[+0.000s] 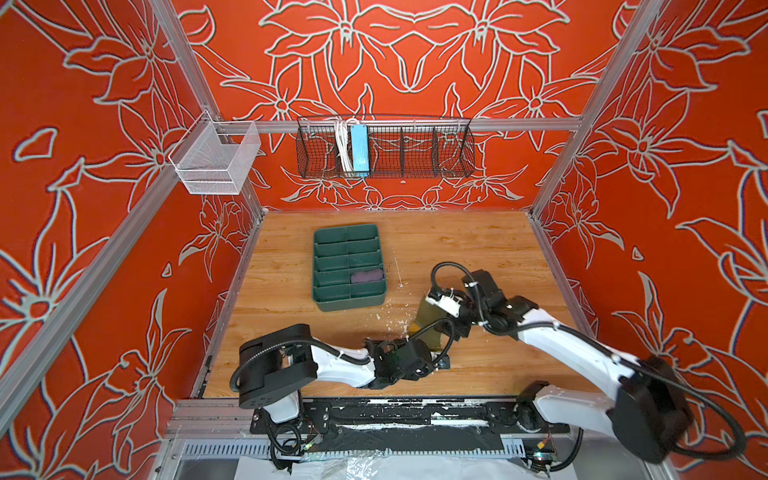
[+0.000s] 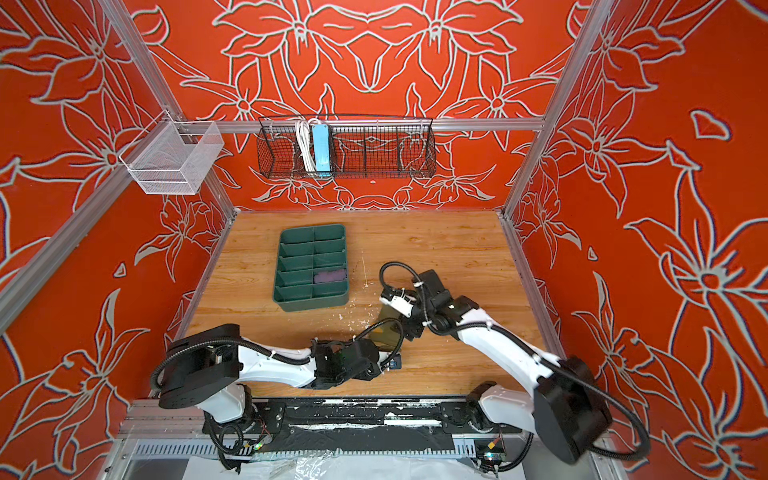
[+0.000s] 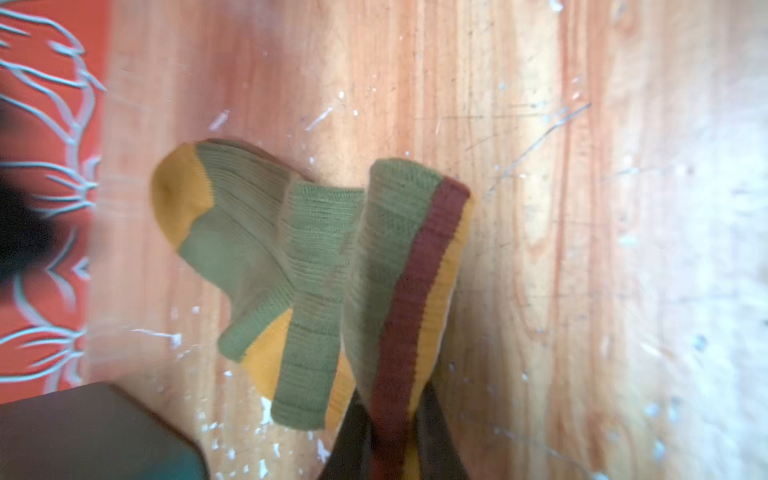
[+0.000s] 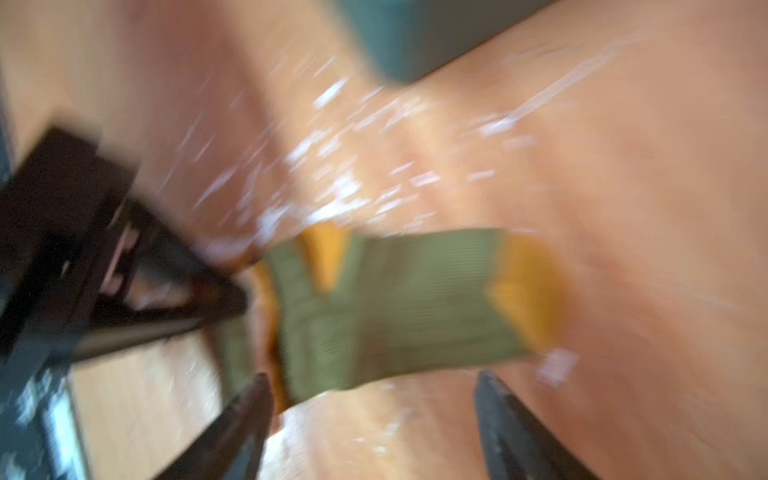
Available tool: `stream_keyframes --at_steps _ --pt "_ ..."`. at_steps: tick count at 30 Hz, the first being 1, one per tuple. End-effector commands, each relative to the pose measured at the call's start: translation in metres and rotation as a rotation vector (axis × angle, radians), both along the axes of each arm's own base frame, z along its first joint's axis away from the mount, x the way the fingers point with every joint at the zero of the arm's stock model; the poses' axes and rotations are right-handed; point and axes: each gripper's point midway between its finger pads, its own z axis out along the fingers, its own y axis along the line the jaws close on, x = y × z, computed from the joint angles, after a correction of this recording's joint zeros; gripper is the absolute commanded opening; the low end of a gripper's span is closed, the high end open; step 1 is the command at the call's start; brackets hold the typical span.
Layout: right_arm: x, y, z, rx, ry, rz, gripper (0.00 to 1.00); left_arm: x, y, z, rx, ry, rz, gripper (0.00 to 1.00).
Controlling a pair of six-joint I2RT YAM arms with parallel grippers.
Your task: Roll the socks
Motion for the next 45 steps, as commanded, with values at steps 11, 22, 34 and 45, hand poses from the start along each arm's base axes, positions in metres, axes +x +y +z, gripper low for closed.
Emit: stream_keyframes --at_steps 11,22,34,45 --pt "-0.006 -0.078 0.143 0.281 -0.569 -0.379 0.88 -0.022 0.016 -0.040 0.168 0.771 0.053 0.02" --pt "-0.079 -0.039 0.008 -0.291 -0.339 0.301 0.78 -0.013 0.012 -0.048 0.185 0.963 0.125 0.04" --pt "-0.086 0.000 -0.040 -0.420 -0.355 0.450 0.71 -0.010 0.012 -0.059 0.205 1.039 0.222 0.08" --pt "-0.047 0.015 -0.075 -0.498 -0.444 0.337 0.51 -0.014 0.015 -0.065 0.225 1.058 0.219 0.09"
